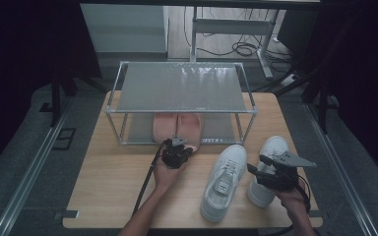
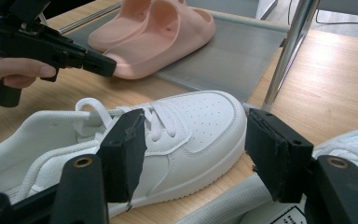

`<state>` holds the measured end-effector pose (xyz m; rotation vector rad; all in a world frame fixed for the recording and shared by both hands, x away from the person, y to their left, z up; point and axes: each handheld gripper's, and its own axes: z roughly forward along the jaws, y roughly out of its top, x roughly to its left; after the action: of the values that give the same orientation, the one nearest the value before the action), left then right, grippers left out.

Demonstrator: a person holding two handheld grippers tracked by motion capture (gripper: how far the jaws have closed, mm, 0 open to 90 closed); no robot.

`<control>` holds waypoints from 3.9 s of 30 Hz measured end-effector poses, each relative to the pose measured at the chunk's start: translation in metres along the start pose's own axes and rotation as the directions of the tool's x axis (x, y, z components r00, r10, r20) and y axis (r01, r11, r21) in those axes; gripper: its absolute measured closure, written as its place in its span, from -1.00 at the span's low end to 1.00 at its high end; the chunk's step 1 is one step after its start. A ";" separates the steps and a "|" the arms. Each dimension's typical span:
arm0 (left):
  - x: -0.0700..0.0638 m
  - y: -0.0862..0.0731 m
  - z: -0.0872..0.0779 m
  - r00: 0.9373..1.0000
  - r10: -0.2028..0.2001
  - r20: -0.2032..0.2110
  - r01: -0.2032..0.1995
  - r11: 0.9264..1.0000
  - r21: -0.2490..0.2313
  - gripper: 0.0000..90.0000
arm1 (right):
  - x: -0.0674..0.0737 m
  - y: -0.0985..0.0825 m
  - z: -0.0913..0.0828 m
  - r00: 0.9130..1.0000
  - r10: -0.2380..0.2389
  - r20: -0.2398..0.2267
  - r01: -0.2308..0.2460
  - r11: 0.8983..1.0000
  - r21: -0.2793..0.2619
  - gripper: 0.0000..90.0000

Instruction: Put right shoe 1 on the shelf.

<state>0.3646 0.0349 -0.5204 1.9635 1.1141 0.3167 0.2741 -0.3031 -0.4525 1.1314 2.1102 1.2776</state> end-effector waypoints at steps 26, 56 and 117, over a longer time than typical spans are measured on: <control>-0.010 -0.003 -0.006 0.997 0.040 0.059 -0.041 0.999 0.026 1.00 | 0.000 0.000 0.000 1.000 0.001 0.000 -0.001 1.000 -0.003 -0.14; 0.018 0.021 0.029 1.000 -0.012 -0.006 0.012 1.000 0.018 1.00 | 0.004 -0.001 0.004 1.000 -0.006 -0.012 0.006 1.000 0.009 -0.14; 0.036 -0.081 -0.124 0.999 -0.020 0.034 0.020 1.000 -0.002 0.62 | -0.003 -0.001 -0.003 1.000 0.013 0.019 -0.012 1.000 -0.012 -0.14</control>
<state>0.2671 0.1514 -0.5117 1.9474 1.1106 0.2728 0.2735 -0.3067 -0.4521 1.1489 2.0822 1.2783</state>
